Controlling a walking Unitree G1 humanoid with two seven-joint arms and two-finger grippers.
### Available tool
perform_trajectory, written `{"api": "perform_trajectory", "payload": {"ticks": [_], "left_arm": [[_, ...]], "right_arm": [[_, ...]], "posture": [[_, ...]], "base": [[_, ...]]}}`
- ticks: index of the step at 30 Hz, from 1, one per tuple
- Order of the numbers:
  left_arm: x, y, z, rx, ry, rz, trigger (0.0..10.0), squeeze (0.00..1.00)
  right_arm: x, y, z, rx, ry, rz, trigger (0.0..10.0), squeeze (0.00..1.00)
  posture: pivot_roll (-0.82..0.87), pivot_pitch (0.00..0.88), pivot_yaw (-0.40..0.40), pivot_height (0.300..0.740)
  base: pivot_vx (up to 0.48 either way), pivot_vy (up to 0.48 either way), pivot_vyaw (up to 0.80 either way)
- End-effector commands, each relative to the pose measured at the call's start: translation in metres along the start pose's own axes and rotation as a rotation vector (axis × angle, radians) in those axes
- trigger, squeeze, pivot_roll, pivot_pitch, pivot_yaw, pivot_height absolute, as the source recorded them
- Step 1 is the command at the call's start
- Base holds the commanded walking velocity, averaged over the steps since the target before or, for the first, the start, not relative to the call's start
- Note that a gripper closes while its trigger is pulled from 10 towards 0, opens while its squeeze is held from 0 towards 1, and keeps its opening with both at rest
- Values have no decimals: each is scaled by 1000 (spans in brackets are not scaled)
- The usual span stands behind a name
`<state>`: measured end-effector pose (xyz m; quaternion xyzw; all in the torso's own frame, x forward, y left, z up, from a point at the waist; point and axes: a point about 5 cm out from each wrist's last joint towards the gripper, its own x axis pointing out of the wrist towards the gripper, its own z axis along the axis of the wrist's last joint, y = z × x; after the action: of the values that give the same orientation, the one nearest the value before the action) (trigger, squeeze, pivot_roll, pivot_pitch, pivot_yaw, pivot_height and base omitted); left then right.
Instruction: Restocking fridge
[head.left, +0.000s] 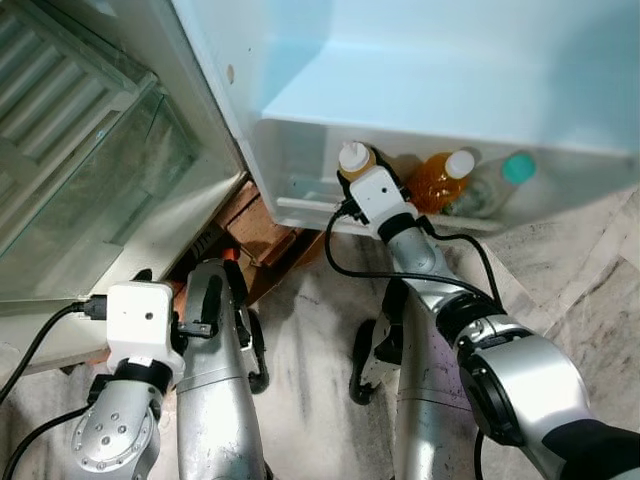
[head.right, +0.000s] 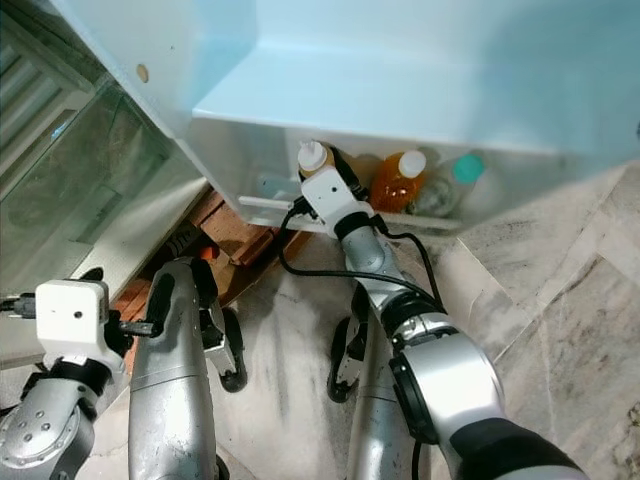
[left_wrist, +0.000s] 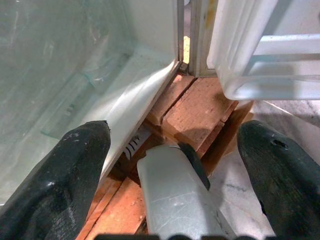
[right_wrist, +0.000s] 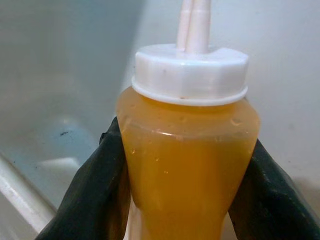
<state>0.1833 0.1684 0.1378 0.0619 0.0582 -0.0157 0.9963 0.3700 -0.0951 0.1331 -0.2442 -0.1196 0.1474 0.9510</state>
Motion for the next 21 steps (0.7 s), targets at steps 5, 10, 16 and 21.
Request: {"api": "perform_trajectory", "payload": {"ticks": [5,10,16,21], "left_arm": [[3,1,-9,7,38,5,10000,0],[11,1,-7,9,22,-1,10000,0],[20,2,-4,16,-2,-6,10000,0],[31,3,-4,19,-13,-9,10000,0]], "right_arm": [[-13,-24,-24,123,128,-203,10000,576],[-11,-34,-22,155,121,-294,10000,1000],[2,-47,1,116,25,-316,10000,1000],[13,-55,14,116,-2,-317,10000,1000]], "posture": [[241,484,-17,539],[241,461,-10,539],[237,426,-3,539],[226,389,-7,539]], "base": [[0,0,0],[0,0,0],[0,0,0],[0,0,0]]}}
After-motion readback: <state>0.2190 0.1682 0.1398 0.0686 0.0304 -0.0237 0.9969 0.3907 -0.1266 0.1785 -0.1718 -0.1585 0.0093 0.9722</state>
